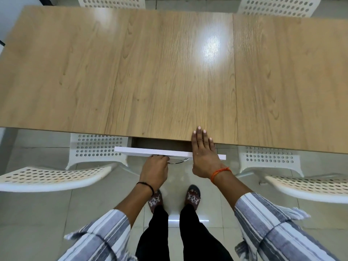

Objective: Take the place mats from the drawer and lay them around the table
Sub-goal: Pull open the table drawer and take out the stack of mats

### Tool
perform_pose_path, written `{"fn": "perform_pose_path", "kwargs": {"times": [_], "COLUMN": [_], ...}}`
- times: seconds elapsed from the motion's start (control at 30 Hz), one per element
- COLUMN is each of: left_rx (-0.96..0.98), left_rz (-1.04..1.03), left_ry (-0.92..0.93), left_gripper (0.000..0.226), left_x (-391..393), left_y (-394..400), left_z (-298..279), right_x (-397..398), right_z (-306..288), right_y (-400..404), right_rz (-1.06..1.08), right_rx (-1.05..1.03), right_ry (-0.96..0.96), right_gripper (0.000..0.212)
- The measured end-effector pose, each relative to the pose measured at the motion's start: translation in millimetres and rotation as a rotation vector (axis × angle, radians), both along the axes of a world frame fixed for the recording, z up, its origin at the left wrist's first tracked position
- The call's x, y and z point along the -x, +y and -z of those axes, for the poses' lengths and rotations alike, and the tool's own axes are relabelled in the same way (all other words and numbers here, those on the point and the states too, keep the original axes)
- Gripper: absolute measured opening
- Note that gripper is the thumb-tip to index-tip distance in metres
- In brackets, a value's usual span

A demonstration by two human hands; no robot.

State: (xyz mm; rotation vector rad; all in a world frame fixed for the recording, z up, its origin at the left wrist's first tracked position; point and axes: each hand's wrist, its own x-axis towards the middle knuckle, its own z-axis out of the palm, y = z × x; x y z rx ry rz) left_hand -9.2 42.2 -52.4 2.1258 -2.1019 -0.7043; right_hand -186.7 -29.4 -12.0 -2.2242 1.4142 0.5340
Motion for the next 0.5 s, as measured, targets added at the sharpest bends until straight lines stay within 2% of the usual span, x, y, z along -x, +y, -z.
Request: {"fn": "perform_pose_path", "kwargs": {"times": [0.1, 0.17, 0.23, 0.37, 0.43, 0.5], "left_rx": [0.271, 0.298, 0.170, -0.096, -0.160, -0.220], "left_rz": [-0.030, -0.025, -0.011, -0.088, -0.091, -0.094], "left_ry": [-0.088, -0.113, -0.113, -0.070, -0.075, -0.057], "left_gripper": [0.017, 0.027, 0.033, 0.027, 0.026, 0.026], "left_x": [-3.9, -9.3, -15.1, -19.6, -21.4, -24.0], "left_y": [15.0, 13.0, 6.2, -7.0, -10.3, -9.7], "left_z": [-10.1, -16.9, -20.7, -28.3, -30.8, -33.1], "right_x": [0.8, 2.2, 4.3, 11.8, 16.2, 17.8], "right_z": [1.5, 1.7, 1.7, 8.9, 12.5, 14.6], "right_y": [2.1, 3.2, 5.2, 26.6, 49.2, 74.0], "right_rz": [0.000, -0.003, -0.014, -0.032, -0.034, -0.028], "right_rx": [0.021, 0.034, 0.060, 0.157, 0.125, 0.071], "right_ry": [-0.014, -0.022, -0.039, -0.180, -0.249, -0.231], "right_gripper": [0.097, 0.094, 0.090, 0.083, 0.080, 0.077]}}
